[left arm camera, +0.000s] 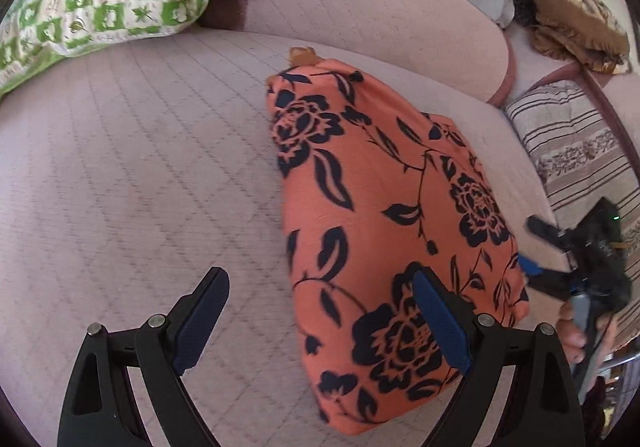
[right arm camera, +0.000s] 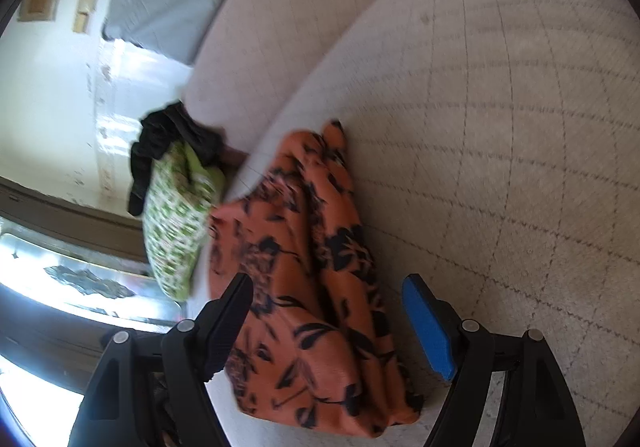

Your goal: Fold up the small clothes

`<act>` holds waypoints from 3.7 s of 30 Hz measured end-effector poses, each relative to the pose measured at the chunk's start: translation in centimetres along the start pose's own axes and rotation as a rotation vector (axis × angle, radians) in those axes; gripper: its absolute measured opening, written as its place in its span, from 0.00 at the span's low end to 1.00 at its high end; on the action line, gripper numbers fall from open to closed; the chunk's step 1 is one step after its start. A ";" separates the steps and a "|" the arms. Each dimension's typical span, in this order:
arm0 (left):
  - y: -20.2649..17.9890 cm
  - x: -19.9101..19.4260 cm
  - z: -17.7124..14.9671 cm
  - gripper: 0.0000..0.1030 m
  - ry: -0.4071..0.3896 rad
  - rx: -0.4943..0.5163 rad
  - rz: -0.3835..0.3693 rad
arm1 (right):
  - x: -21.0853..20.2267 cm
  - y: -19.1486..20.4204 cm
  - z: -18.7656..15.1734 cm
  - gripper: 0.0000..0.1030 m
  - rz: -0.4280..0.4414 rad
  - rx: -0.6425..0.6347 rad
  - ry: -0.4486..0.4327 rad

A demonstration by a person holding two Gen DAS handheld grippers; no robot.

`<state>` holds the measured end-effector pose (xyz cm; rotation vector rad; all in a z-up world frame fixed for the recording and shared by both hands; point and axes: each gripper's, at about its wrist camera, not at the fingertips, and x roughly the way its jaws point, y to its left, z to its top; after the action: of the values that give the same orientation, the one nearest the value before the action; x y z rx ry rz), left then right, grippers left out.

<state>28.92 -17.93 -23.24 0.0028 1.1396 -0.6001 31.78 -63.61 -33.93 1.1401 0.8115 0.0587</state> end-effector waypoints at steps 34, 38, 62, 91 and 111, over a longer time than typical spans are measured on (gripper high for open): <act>-4.3 1.3 3.4 0.38 -0.009 -0.079 -0.059 | 1.4 6.9 -5.5 0.37 0.040 -0.331 -0.079; -4.7 -2.0 3.1 0.38 -0.048 -0.071 -0.036 | -0.3 9.0 -7.4 0.37 0.085 -0.397 -0.107; -2.4 -2.2 -2.8 0.39 -0.081 -0.010 0.036 | -5.3 10.0 -21.6 0.37 -0.020 -0.577 -0.179; -3.4 -3.6 -7.2 0.77 -0.089 0.193 0.409 | 1.1 14.2 -15.8 0.52 -0.048 -0.364 0.008; -8.4 -10.8 -4.9 0.84 -0.292 0.187 0.494 | -13.2 13.9 -22.4 0.63 -0.180 -0.512 -0.207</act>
<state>17.96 -18.69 -13.75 0.3383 0.7553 -0.2508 13.71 -45.57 -19.13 0.5774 0.6598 -0.0023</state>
